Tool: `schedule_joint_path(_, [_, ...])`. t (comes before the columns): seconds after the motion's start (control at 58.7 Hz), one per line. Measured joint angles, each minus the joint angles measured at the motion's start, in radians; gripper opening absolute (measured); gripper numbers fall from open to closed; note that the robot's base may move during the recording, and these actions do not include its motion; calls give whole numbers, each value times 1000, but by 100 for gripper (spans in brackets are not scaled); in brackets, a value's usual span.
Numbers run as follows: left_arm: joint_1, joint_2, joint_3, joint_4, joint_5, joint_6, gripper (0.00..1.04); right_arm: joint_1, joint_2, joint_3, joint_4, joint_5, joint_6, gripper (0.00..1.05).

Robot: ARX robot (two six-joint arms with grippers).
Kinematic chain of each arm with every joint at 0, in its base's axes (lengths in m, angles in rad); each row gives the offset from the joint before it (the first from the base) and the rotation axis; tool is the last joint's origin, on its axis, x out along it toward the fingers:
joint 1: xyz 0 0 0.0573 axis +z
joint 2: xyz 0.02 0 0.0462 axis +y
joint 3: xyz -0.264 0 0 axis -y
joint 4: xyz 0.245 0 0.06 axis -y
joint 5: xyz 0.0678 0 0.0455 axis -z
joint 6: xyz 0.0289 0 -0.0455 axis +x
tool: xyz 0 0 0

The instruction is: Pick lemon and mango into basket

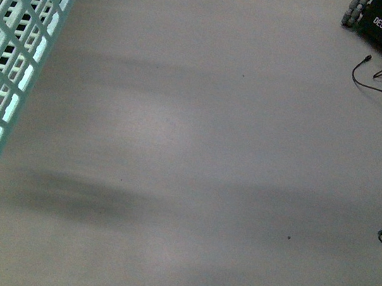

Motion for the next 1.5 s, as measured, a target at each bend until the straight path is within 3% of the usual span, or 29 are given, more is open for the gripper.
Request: schedule_joint_path(1.499, [0, 2, 0, -2, -1, 10, 28, 0, 0, 0, 0, -2, 0, 96])
